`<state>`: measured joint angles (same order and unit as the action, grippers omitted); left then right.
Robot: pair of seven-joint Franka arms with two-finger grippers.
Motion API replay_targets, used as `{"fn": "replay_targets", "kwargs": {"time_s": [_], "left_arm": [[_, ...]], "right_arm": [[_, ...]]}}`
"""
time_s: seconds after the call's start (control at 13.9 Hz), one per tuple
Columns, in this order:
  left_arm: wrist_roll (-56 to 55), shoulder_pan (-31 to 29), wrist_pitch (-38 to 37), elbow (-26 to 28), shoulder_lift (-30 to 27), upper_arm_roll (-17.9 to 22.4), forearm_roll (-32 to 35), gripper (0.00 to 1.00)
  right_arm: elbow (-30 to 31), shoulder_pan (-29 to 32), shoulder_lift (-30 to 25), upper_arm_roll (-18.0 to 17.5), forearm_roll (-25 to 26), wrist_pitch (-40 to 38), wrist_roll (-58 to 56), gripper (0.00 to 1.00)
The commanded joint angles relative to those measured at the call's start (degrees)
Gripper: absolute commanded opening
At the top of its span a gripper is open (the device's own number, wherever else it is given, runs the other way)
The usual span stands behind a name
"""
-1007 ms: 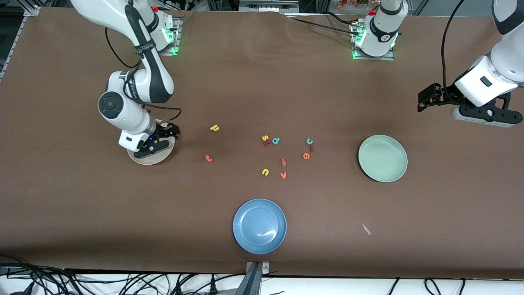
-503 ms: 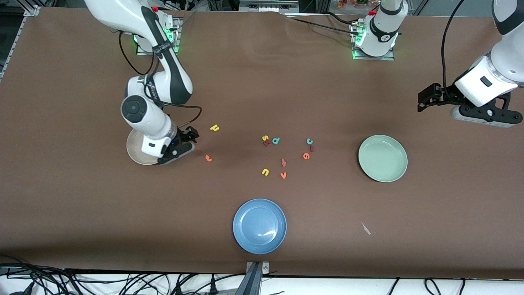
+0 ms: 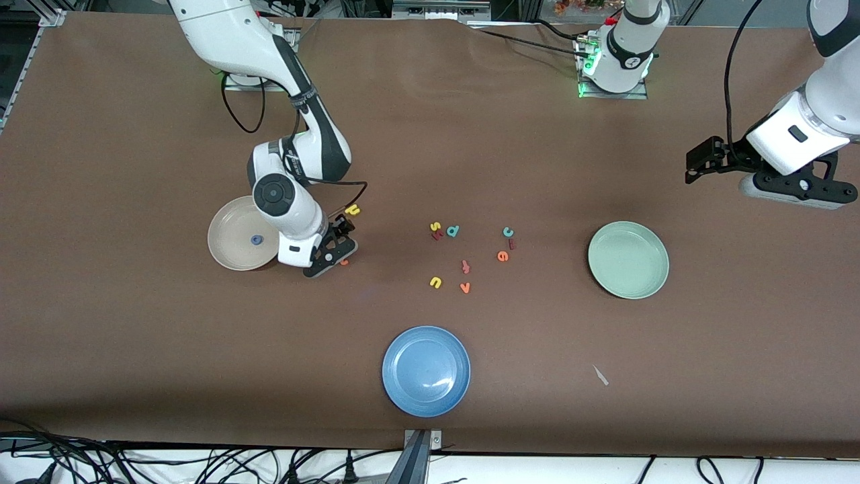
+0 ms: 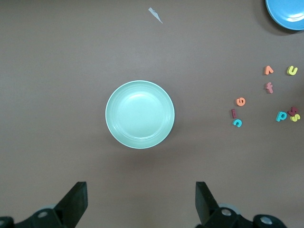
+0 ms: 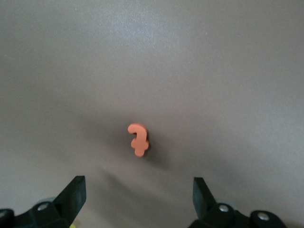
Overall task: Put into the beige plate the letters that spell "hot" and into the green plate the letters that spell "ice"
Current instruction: 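Reach the orange letter and grasp it with the right gripper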
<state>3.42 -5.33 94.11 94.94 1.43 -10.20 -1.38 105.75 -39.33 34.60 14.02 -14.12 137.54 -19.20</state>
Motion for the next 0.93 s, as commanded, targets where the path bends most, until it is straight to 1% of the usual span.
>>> {"fn": "replay_targets", "kwargs": {"time_s": [0.0, 0.29, 0.58, 0.72, 0.79, 0.86], "left_arm": [[-0.69, 0.14, -1.39, -1.86, 0.85, -0.17, 0.33, 1.0], [-0.69, 0.14, -1.39, -1.86, 0.85, -0.17, 0.33, 1.0], [-0.69, 0.14, -1.39, -1.86, 0.85, -0.17, 0.33, 1.0], [-0.69, 0.14, -1.39, -1.86, 0.85, -0.17, 0.33, 1.0], [-0.69, 0.14, -1.39, -1.86, 0.85, -0.17, 0.33, 1.0], [-0.69, 0.14, -1.39, -1.86, 0.85, -0.17, 0.33, 1.0]], "right_arm": [[-4.23, 0.13, 3.01, 0.22, 1.03, -1.05, -2.15, 1.0], [-7.31, 0.13, 6.53, 0.13, 0.94, -0.69, -2.24, 0.99], [-7.4, 0.04, 6.54, 0.13, 0.94, -0.87, -2.16, 0.98], [-7.4, -0.22, 6.62, -0.14, 0.94, -0.87, -2.07, 0.91], [-7.4, -0.22, 6.71, -0.14, 0.94, -0.87, -2.24, 0.86], [-7.4, -0.22, 6.97, -0.22, 0.94, -0.87, -2.15, 0.84]]}}
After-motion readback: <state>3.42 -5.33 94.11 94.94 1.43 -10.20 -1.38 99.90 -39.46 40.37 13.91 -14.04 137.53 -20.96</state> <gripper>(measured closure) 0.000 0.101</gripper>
